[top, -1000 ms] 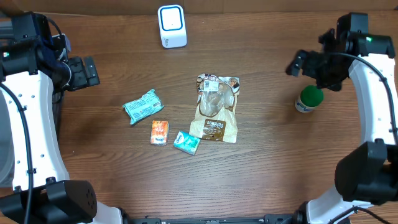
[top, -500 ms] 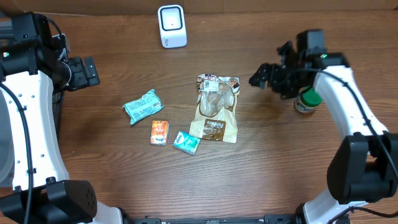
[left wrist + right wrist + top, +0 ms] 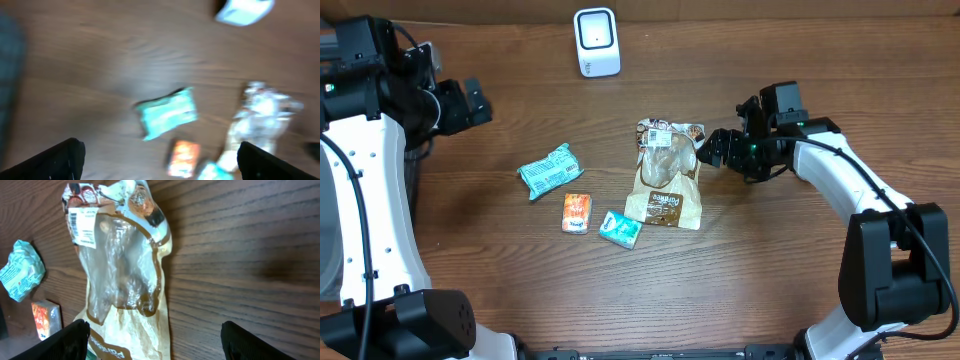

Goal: Scan the item barcode

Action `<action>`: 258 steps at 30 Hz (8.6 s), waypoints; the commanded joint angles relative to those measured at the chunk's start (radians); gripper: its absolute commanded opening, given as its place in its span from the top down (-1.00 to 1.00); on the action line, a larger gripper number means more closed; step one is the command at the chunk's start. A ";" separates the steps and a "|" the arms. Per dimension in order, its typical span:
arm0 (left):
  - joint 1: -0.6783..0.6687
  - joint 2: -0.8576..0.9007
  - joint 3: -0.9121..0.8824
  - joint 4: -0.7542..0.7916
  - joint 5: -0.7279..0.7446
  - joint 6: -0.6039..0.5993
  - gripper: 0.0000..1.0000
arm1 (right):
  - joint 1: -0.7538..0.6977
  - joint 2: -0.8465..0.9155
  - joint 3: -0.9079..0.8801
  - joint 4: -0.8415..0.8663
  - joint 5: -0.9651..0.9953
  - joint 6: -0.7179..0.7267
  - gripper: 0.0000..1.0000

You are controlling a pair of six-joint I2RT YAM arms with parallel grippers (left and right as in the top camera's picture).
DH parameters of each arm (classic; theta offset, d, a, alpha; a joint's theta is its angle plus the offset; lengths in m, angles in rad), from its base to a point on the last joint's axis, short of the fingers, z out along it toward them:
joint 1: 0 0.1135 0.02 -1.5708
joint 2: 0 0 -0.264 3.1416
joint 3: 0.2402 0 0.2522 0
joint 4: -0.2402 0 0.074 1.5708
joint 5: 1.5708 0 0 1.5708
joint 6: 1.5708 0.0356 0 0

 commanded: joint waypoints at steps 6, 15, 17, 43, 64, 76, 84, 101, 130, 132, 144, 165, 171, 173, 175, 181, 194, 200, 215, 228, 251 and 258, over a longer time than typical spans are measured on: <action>-0.074 -0.005 -0.019 0.050 0.274 -0.037 0.91 | -0.001 -0.011 -0.009 0.011 0.024 0.031 -0.64; -0.398 0.071 -0.163 0.227 0.274 -0.073 0.91 | -0.001 -0.011 -0.009 0.011 0.024 0.031 -0.63; -0.453 0.104 -0.188 0.272 0.283 -0.105 0.92 | -0.001 -0.011 -0.009 0.011 0.024 0.031 -0.62; -0.645 0.570 -0.196 0.436 0.168 -0.374 0.92 | -0.001 -0.011 -0.009 -0.003 0.024 0.050 -0.61; -0.644 0.610 -0.196 0.431 0.150 -0.415 0.91 | -0.002 -0.008 -0.223 0.164 -0.180 0.211 0.01; -0.644 0.610 -0.196 0.431 0.153 -0.415 0.91 | 0.013 -0.007 -0.403 0.475 -0.194 0.489 0.03; -0.644 0.610 -0.196 0.431 0.158 -0.415 0.92 | 0.077 0.059 -0.415 0.655 -0.190 0.617 0.02; -0.644 0.610 -0.196 0.432 0.169 -0.412 0.91 | 0.061 0.127 -0.398 0.962 -0.267 0.547 -0.15; -0.643 0.610 -0.196 0.428 0.173 -0.392 0.92 | 0.122 0.169 -0.394 0.948 -0.285 0.505 0.41; -0.643 0.609 -0.195 0.427 0.174 -0.391 0.92 | 0.116 0.169 -0.394 0.948 -0.314 0.476 0.54; -0.546 0.435 -0.023 0.243 0.166 -0.170 0.92 | 0.112 0.150 -0.394 0.944 -0.369 0.442 0.92; -0.085 0.062 0.172 -0.044 -0.116 -0.013 0.24 | 0.117 -0.233 -0.394 0.945 -0.641 0.340 0.92; 0.001 0.091 0.172 -0.044 -0.128 0.001 -0.17 | 0.125 -0.344 -0.394 0.945 -0.645 0.388 0.92; 0.016 0.101 0.172 -0.044 -0.133 0.045 -0.19 | 0.125 -0.367 -0.394 0.941 -0.645 0.397 0.92; 0.026 0.108 0.172 -0.042 -0.133 0.086 -0.18 | 0.125 -0.378 -0.394 0.921 -0.645 0.397 0.92; 0.039 0.124 0.172 -0.031 -0.152 0.103 -0.16 | 0.126 -0.378 -0.394 0.808 -0.611 0.356 0.92; 0.035 0.126 0.172 -0.029 -0.202 0.102 -0.99 | 0.126 -0.378 -0.382 0.844 -0.621 0.431 0.92; 0.035 0.126 0.172 -0.029 -0.203 0.102 -0.99 | 0.128 -0.378 -0.274 0.789 -0.663 0.450 0.92; 0.035 0.126 0.172 -0.029 -0.202 0.102 -0.99 | 0.237 -0.270 0.435 -0.079 -0.122 0.037 0.93; 0.035 0.126 0.172 -0.029 -0.202 0.102 -0.99 | 0.390 0.180 0.927 -0.150 0.615 -0.274 0.92; 0.035 0.126 0.172 -0.029 -0.202 0.102 -0.99 | 0.468 0.668 0.926 0.605 1.128 -1.105 0.92; 0.035 0.126 0.172 -0.029 -0.202 0.102 -0.99 | 0.471 0.689 0.925 0.590 1.133 -1.105 0.92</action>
